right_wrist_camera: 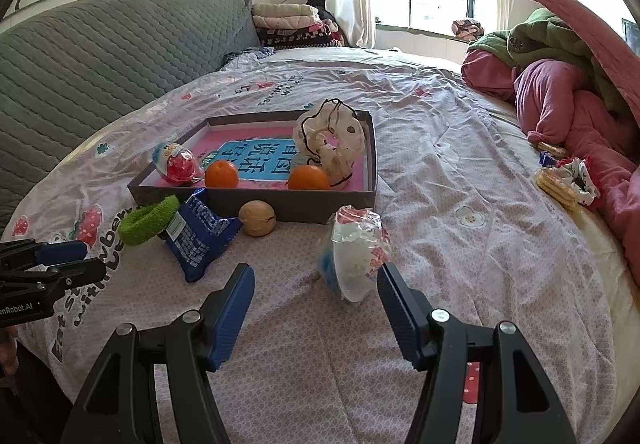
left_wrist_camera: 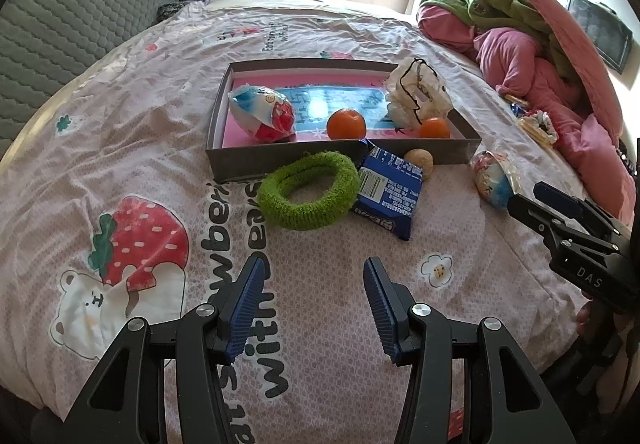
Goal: Organize objects
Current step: 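Move the left tool to the green ring while the right tool approaches the white wrapped egg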
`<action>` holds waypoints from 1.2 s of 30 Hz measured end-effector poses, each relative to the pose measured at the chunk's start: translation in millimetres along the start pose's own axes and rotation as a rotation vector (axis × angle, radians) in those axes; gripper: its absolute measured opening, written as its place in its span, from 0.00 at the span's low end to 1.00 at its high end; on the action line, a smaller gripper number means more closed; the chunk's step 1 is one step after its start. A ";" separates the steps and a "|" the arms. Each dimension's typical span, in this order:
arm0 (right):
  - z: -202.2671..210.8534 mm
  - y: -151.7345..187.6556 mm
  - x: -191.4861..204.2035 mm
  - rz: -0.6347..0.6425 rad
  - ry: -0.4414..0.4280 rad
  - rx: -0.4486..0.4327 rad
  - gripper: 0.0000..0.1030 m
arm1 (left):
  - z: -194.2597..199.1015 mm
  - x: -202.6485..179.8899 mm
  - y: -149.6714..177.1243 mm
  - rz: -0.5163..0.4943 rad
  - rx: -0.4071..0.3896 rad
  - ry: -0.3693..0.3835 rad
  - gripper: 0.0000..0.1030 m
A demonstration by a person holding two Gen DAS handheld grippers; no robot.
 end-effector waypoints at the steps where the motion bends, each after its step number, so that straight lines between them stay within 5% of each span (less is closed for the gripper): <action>1: -0.2 -0.2 -0.3 0.001 0.001 0.001 0.62 | -0.1 -0.5 -0.2 -0.001 -0.001 0.000 0.52; 36: -35.0 0.8 -17.0 -0.052 0.024 0.059 0.62 | -44.9 10.9 -17.3 -0.023 0.023 -0.040 0.52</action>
Point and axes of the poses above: each gripper's, at about its wrist camera, not at the fingertips, and z roughly against the way its jaws point, x to its left, y to its underside, the point moved 6 cm from there along -z, roughly the way its jaws point, and after that the axes turned 4 degrees about -x, right-handed, at the moved point
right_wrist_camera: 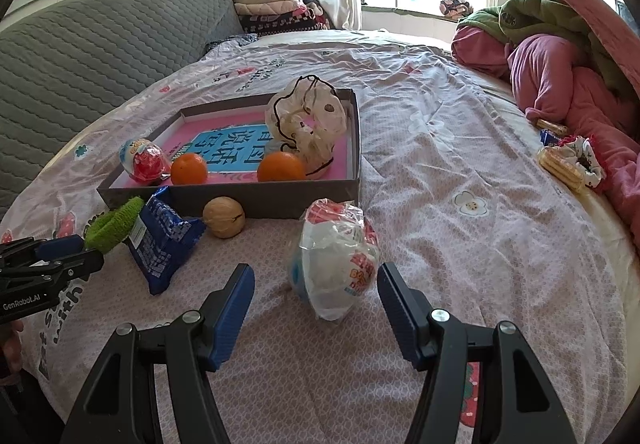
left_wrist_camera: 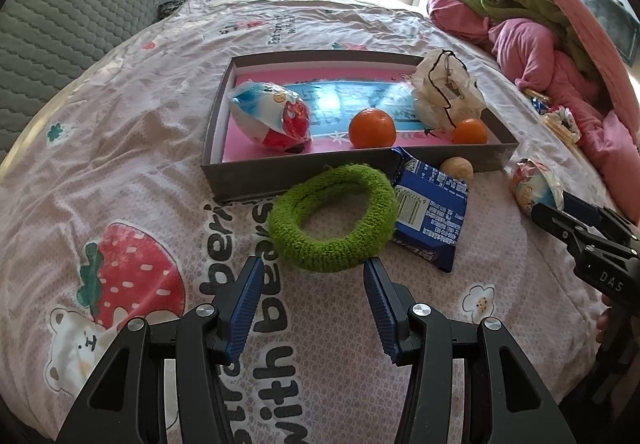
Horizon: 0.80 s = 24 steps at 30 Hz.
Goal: Organize objects
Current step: 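Move the left tool to the green ring while the right tool approaches the white wrapped egg, then close the left tool on the green ring while the right tool grips the wrapped egg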
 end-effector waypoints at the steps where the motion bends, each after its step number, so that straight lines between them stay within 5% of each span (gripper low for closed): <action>1: -0.6 0.2 -0.1 0.001 0.001 -0.001 0.62 | -0.8 -0.7 -0.1 -0.002 0.001 0.001 0.52; 24: -14.5 2.8 -10.5 -0.021 -0.030 -0.034 0.62 | -14.4 -11.6 -7.5 -0.027 0.006 0.015 0.52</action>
Point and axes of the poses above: each gripper's, at about its wrist camera, not at the fingertips, and z roughly against the way its jaws point, x to its left, y to its underside, the point moved 6 cm from there along -z, roughly the way its jaws point, and after that the axes turned 4 degrees about -x, right-handed, at the moved point
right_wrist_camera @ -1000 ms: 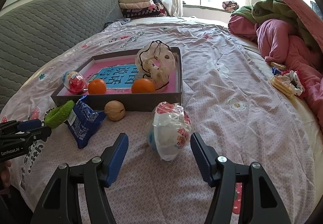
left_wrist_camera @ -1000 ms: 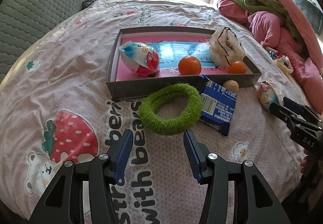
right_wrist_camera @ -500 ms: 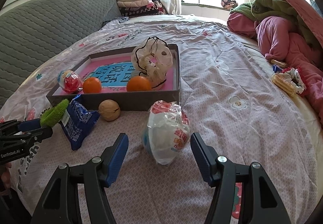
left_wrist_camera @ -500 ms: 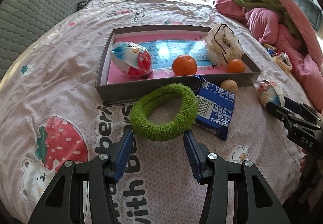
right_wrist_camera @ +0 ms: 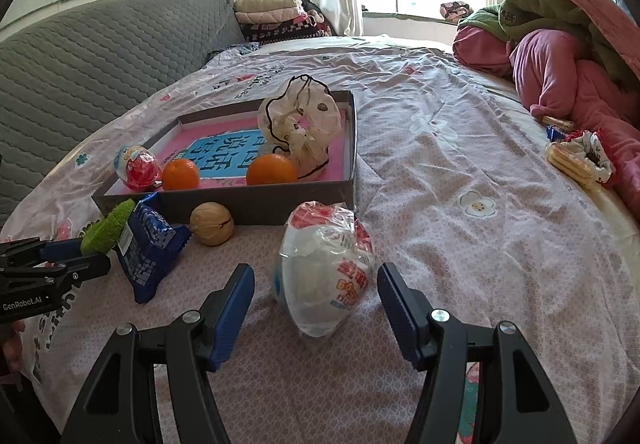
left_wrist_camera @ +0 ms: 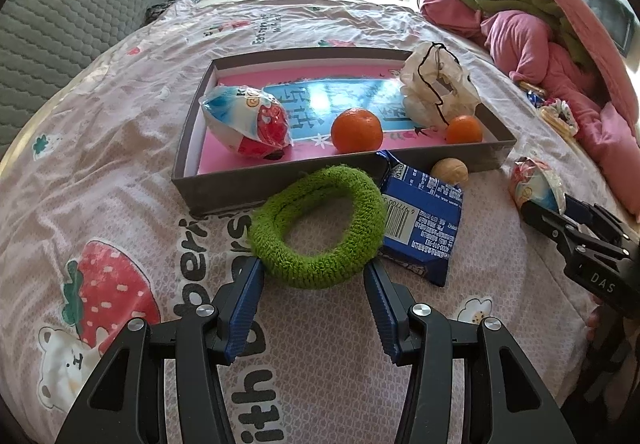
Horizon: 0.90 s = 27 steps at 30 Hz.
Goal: Organize objects
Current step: 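Close the left tool on the green ring while the right tool grips the wrapped egg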
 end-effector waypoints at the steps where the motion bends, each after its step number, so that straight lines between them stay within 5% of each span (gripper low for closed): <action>1: -1.4 0.9 -0.7 -0.002 -0.002 0.003 0.62 | -0.5 0.2 -0.2 0.000 0.000 -0.001 0.52; 15: -3.5 -1.7 4.8 -0.008 -0.077 -0.016 0.62 | -8.7 13.9 -17.2 0.059 -0.024 -0.014 0.52; 22: -5.0 -0.7 9.6 0.014 -0.101 -0.024 0.52 | -9.4 16.2 -21.0 0.059 -0.042 -0.014 0.51; 27: -7.0 0.2 5.4 -0.013 -0.121 -0.024 0.52 | -9.5 16.9 -22.0 0.059 -0.048 -0.012 0.44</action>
Point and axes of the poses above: each gripper's, at about its wrist camera, not at the fingertips, and z roughly against the way its jaws point, x to its left, y to its underside, the point moved 6 cm from there along -z, roughly the way its jaws point, and after that the axes turned 4 degrees about -x, right-handed, at the moved point
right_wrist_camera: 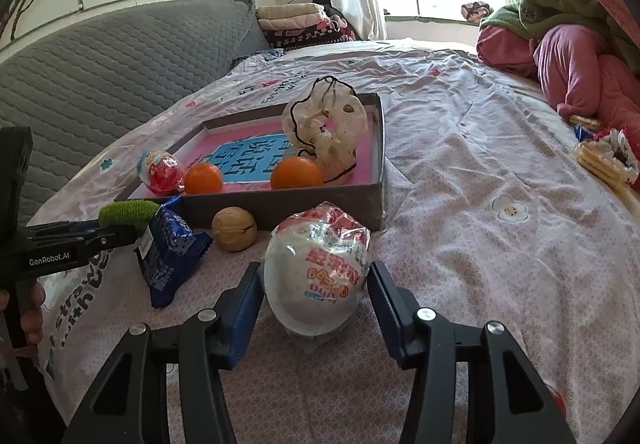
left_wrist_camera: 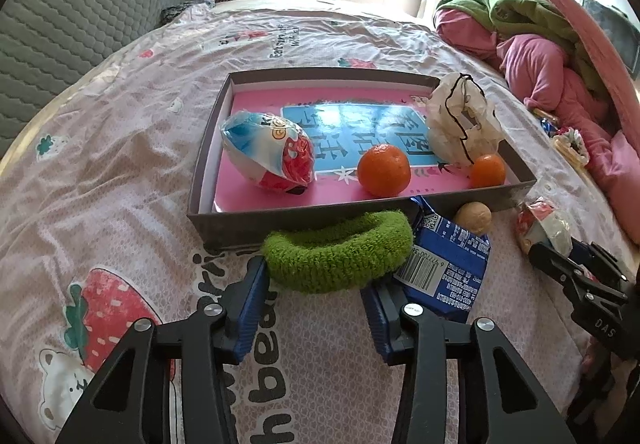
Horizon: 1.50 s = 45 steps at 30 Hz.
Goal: Organize objects
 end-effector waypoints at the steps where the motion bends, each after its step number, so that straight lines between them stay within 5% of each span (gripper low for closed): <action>1: -0.5 0.2 -1.0 -0.006 -0.004 0.000 0.52 | 0.1 0.8 -0.3 0.004 -0.001 0.002 0.42; 18: -3.0 0.3 -4.0 -0.035 -0.029 0.001 0.51 | 1.6 -12.5 -11.8 0.005 -0.034 0.073 0.17; 45: -6.2 1.2 -8.4 -0.062 -0.044 0.008 0.51 | -3.9 -1.3 -26.9 0.048 -0.096 0.100 0.15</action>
Point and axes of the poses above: each gripper's, at about its wrist camera, not at the fingertips, and z roughly against the way its jaws point, x to its left, y to its underside, the point moved 6 cm from there along -z, roughly the way its jaws point, and after that the axes turned 4 degrees about -x, right-handed, at the moved point
